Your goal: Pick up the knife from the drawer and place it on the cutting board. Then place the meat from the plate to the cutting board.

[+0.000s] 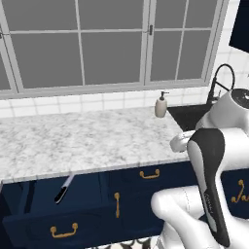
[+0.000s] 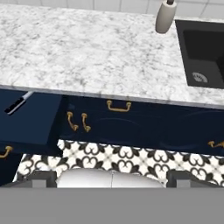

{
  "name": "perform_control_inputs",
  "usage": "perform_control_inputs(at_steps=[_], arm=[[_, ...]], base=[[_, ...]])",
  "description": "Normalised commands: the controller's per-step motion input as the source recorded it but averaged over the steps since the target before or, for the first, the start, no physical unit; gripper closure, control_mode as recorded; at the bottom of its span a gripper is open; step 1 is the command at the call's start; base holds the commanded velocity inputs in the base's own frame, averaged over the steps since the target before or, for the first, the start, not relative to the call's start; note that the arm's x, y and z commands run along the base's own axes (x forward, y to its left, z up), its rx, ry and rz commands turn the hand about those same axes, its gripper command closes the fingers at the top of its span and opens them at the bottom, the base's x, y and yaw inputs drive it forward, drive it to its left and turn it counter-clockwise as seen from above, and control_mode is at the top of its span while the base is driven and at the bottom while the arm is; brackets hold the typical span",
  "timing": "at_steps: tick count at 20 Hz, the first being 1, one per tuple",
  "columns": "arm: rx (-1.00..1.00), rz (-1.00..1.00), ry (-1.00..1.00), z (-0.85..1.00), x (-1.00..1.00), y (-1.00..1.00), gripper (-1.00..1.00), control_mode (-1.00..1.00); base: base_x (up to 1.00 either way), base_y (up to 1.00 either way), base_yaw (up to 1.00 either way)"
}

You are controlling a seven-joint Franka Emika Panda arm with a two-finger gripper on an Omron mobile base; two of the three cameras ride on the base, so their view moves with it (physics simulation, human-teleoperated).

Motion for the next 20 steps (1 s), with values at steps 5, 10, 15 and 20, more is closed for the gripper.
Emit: perform_control_inputs(at_steps=[5, 10, 15, 20], arm=[[0.00, 0.00, 0.00, 0.00, 0.00, 0.00, -1.00, 1.00], [0.00, 0.00, 0.00, 0.00, 0.00, 0.00, -1.00, 1.00], [0.00, 0.00, 0.00, 0.00, 0.00, 0.00, -1.00, 1.00], [0.00, 0.00, 0.00, 0.00, 0.00, 0.00, -1.00, 1.00]], base=[[0.08, -0.61, 0.23], [0.27, -0.12, 0.53], [0.03, -0.02, 0.80], [0.13, -0.26, 0.88]])
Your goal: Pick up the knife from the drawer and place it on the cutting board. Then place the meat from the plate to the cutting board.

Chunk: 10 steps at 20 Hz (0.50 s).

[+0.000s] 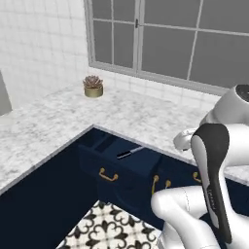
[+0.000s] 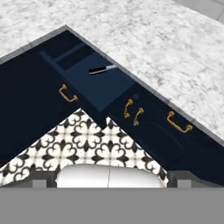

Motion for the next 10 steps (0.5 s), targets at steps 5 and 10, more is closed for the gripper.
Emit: perform_control_inputs(at_steps=[5, 10], arm=[[0.00, 0.00, 0.00, 0.00, 0.00, 0.00, -1.00, 1.00], [0.00, 0.00, 0.00, 0.00, 0.00, 0.00, -1.00, 1.00]], base=[[-0.08, -0.37, 0.65], [-0.43, -0.26, 0.39]])
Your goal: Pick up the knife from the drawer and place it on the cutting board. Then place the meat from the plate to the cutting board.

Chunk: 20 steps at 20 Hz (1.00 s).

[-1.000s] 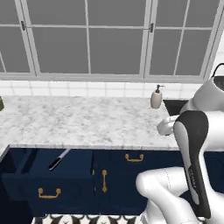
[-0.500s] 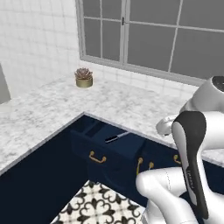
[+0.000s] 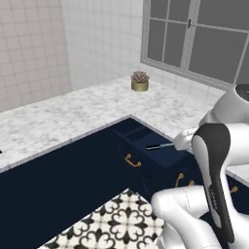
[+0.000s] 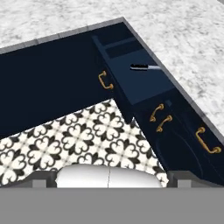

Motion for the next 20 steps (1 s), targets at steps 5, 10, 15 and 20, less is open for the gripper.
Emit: perform_control_inputs(at_steps=[5, 10, 15, 20], arm=[[0.00, 0.00, 0.00, 0.00, 0.00, 0.00, -1.00, 1.00], [0.00, 0.10, 0.05, -0.18, 0.85, -0.12, -1.00, -1.00], [-0.02, 0.10, 0.12, -0.82, 1.00, 0.11, -1.00, -1.00], [-0.03, 0.06, 0.17, -0.79, 1.00, 0.13, -1.00, -1.00]], base=[[-0.29, -0.26, 0.21], [0.00, 0.00, 0.00], [0.00, 0.00, 0.00], [0.00, 0.00, 0.00]])
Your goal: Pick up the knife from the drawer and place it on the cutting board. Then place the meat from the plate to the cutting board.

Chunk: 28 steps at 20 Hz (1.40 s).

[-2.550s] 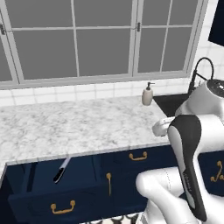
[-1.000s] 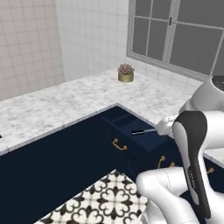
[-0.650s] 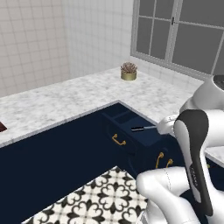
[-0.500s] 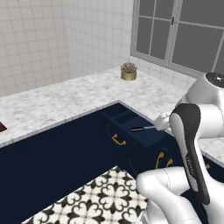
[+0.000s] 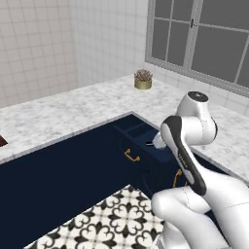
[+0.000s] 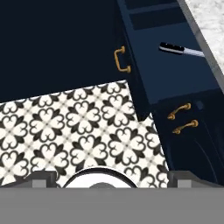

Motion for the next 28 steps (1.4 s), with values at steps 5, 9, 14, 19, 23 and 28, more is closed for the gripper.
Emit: perform_control_inputs(at_steps=[5, 9, 14, 19, 23, 28], arm=[[-0.01, 0.02, 0.15, -0.25, 0.94, 0.04, -1.00, -1.00], [-0.01, 0.00, 0.20, 0.00, 0.72, 0.09, -1.00, -1.00], [-0.05, 0.00, 0.04, -0.26, 0.60, 0.01, -1.00, -1.00], [-0.04, 0.06, 0.00, -0.55, 0.39, 0.00, -1.00, -1.00], [-0.01, 0.10, 0.00, -0.58, 0.19, 0.00, -1.00, -1.00], [0.00, 0.09, 0.00, -0.34, 0.27, -0.16, -1.00, -1.00]], base=[[0.00, 0.00, 0.00], [0.00, 0.00, 0.00], [0.00, 0.00, 0.00], [0.00, 0.00, 0.00], [0.00, 0.00, 0.00], [0.00, 0.00, 0.00]])
